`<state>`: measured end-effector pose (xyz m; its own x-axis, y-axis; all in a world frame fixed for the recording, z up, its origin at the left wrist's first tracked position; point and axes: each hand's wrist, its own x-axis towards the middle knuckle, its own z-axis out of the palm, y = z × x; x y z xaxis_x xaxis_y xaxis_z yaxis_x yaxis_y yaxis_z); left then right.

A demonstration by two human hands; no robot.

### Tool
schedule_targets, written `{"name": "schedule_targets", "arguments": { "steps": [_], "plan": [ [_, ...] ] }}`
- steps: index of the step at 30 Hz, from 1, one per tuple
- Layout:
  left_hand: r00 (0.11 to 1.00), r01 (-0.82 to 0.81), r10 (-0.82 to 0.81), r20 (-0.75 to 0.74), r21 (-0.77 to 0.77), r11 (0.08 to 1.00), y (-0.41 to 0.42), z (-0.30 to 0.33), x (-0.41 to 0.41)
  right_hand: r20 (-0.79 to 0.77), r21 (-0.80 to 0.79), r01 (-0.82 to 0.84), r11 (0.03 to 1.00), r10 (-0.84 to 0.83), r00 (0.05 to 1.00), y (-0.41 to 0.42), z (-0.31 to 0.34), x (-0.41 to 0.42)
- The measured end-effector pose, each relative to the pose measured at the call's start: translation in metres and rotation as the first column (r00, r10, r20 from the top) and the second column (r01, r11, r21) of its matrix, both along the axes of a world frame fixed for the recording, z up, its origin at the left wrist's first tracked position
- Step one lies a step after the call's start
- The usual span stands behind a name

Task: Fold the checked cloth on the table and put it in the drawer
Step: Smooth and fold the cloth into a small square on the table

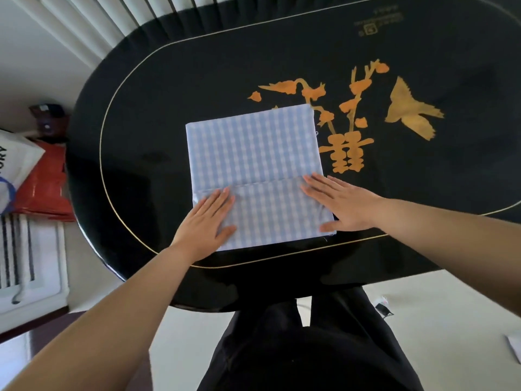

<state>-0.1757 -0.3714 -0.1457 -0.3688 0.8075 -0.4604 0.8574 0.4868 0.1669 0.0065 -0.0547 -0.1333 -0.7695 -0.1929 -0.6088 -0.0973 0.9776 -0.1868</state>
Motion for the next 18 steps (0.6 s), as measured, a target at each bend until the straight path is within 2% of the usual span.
{"name": "schedule_targets", "arguments": {
  "steps": [2, 5, 9, 12, 18],
  "plan": [
    [1.000, 0.020, -0.020, 0.012, -0.003, 1.000, -0.007, 0.003, -0.008, 0.029, 0.024, -0.109, 0.994, 0.108, 0.994, 0.010, 0.000, 0.001],
    [0.994, -0.047, 0.045, 0.101, 0.021, 0.999, -0.006, 0.005, -0.014, -0.032, 0.039, -0.176, 0.984, 0.177, 0.984, 0.016, -0.007, 0.003],
    [0.956, -0.222, 0.192, 0.222, 0.117, 0.968, 0.000, 0.007, -0.012, -0.129, 0.035, -0.115, 0.993, 0.118, 0.985, 0.015, -0.017, 0.008],
    [0.922, -0.323, 0.267, 0.280, 0.177, 0.929, 0.003, 0.006, -0.011, -0.133, 0.021, -0.085, 0.996, 0.087, 0.987, 0.014, -0.018, 0.008],
    [0.844, -0.457, 0.366, 0.393, 0.168, 0.874, 0.009, 0.009, -0.012, -0.133, -0.020, -0.103, 0.995, 0.099, 0.986, 0.015, -0.018, 0.007]
  ]
}}
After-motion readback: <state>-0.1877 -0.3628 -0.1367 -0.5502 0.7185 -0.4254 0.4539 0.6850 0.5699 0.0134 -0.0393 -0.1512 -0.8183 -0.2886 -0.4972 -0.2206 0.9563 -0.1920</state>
